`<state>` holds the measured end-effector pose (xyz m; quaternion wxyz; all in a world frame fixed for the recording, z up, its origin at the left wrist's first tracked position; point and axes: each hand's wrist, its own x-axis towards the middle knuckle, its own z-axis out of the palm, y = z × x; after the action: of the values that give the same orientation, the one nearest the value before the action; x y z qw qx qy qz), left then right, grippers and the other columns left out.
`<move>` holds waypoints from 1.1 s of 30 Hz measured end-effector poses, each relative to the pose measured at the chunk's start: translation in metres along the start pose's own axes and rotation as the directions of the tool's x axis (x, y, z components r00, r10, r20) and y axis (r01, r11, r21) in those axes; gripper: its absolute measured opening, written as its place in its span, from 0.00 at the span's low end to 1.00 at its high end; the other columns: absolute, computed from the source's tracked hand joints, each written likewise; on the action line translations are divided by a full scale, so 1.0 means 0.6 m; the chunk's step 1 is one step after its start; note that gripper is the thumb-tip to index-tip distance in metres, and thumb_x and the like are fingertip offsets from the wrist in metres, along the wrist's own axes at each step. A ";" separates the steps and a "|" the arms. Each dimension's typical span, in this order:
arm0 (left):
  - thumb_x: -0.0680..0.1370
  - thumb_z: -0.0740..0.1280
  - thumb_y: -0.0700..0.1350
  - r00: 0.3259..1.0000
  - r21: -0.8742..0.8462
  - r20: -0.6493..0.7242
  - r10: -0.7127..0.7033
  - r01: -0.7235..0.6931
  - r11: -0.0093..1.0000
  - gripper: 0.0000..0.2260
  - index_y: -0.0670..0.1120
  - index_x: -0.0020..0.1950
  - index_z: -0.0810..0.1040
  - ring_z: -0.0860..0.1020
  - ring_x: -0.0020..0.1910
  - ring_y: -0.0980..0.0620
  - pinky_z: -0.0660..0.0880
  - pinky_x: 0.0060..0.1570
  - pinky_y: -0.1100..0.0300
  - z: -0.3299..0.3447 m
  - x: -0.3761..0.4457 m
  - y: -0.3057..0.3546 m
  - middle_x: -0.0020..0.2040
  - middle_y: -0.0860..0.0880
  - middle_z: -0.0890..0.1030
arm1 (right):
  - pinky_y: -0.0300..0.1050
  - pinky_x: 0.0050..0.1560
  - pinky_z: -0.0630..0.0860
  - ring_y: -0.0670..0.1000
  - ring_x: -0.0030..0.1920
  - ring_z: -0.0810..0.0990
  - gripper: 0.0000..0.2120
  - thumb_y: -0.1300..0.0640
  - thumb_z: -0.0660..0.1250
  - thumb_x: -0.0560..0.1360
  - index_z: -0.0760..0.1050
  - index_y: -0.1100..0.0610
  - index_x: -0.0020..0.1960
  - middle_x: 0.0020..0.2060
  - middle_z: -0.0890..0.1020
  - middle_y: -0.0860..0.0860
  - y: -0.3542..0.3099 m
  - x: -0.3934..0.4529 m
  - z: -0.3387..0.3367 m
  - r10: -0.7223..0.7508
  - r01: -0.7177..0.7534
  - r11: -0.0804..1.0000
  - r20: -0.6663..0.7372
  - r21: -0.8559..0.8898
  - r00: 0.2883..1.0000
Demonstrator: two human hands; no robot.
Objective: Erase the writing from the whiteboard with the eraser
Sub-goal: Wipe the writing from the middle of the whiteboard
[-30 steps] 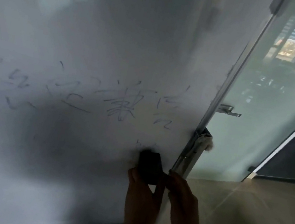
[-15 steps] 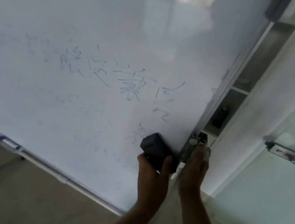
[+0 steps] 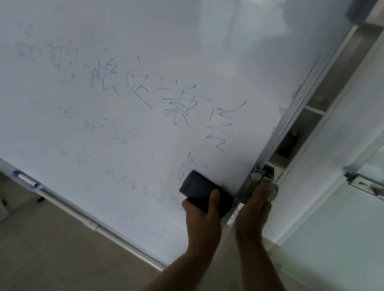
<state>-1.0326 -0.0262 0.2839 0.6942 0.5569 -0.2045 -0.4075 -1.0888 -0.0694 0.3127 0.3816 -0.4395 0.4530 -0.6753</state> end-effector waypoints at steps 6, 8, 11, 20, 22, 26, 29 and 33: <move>0.78 0.67 0.51 0.997 0.006 -0.046 -0.062 0.062 0.998 0.19 0.46 0.62 0.62 0.77 0.57 0.49 0.76 0.58 0.54 0.001 -0.002 -0.031 0.58 0.46 0.77 | 0.25 0.31 0.69 0.31 0.30 0.76 0.15 0.55 0.52 0.84 0.73 0.56 0.45 0.37 0.77 0.47 -0.006 -0.010 -0.011 -0.012 0.013 1.000 0.014 -0.025 1.000; 0.78 0.66 0.53 0.982 0.032 -0.106 -0.157 0.161 0.986 0.20 0.45 0.62 0.63 0.77 0.57 0.46 0.76 0.60 0.51 -0.006 0.000 -0.064 0.60 0.43 0.77 | 0.25 0.30 0.69 0.32 0.30 0.76 0.15 0.55 0.52 0.84 0.73 0.60 0.47 0.36 0.77 0.48 -0.007 -0.009 -0.012 -0.013 0.014 1.000 0.032 -0.027 0.999; 0.79 0.65 0.53 0.978 0.009 -0.147 -0.146 0.149 0.989 0.17 0.46 0.61 0.64 0.77 0.56 0.47 0.75 0.60 0.50 0.002 0.001 -0.067 0.59 0.45 0.77 | 0.24 0.32 0.69 0.32 0.31 0.76 0.16 0.52 0.53 0.84 0.74 0.61 0.50 0.37 0.78 0.49 -0.002 -0.009 -0.014 0.003 -0.001 1.000 0.053 -0.022 0.999; 0.81 0.60 0.52 0.950 -0.007 -0.254 -0.180 0.184 0.983 0.17 0.43 0.65 0.66 0.75 0.59 0.45 0.73 0.61 0.51 0.025 0.008 -0.088 0.61 0.44 0.76 | 0.28 0.34 0.69 0.37 0.32 0.75 0.19 0.44 0.53 0.77 0.72 0.58 0.45 0.33 0.75 0.46 0.017 0.009 -0.020 -0.066 0.070 0.997 0.113 -0.039 0.991; 0.82 0.58 0.53 0.904 -0.018 -0.278 -0.325 0.333 0.943 0.19 0.42 0.66 0.66 0.74 0.59 0.43 0.72 0.61 0.52 0.015 0.014 -0.107 0.63 0.42 0.75 | 0.28 0.32 0.67 0.37 0.29 0.73 0.16 0.46 0.54 0.76 0.70 0.56 0.42 0.31 0.72 0.46 0.016 0.012 -0.021 -0.070 0.075 0.996 0.112 -0.046 0.991; 0.81 0.58 0.53 0.950 -0.025 -0.237 -0.202 0.202 0.979 0.18 0.45 0.67 0.66 0.76 0.58 0.46 0.73 0.61 0.52 0.034 0.010 -0.085 0.60 0.46 0.76 | 0.28 0.32 0.66 0.36 0.29 0.72 0.20 0.40 0.52 0.76 0.69 0.57 0.41 0.30 0.71 0.44 0.025 0.012 -0.023 -0.103 0.113 0.990 0.115 -0.084 0.988; 0.81 0.57 0.55 0.957 -0.030 -0.224 -0.187 0.185 0.982 0.17 0.47 0.66 0.66 0.76 0.58 0.47 0.72 0.63 0.51 0.043 0.012 -0.093 0.59 0.47 0.77 | 0.27 0.33 0.67 0.35 0.30 0.73 0.20 0.42 0.52 0.77 0.69 0.59 0.43 0.31 0.72 0.45 0.029 0.014 -0.021 -0.105 0.114 0.991 0.125 -0.070 0.987; 0.82 0.54 0.54 0.844 -0.031 -0.308 -0.438 0.451 0.892 0.23 0.39 0.70 0.65 0.74 0.61 0.40 0.70 0.64 0.48 0.018 0.035 -0.141 0.65 0.40 0.74 | 0.26 0.32 0.67 0.34 0.30 0.75 0.20 0.44 0.54 0.76 0.71 0.62 0.43 0.32 0.75 0.47 0.026 0.016 -0.017 -0.081 0.083 0.996 0.086 -0.020 0.993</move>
<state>-1.0567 -0.0534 0.2039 0.5921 0.6601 0.0319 -0.4612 -1.0997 -0.0799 0.2980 0.3672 -0.4907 0.4258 -0.6656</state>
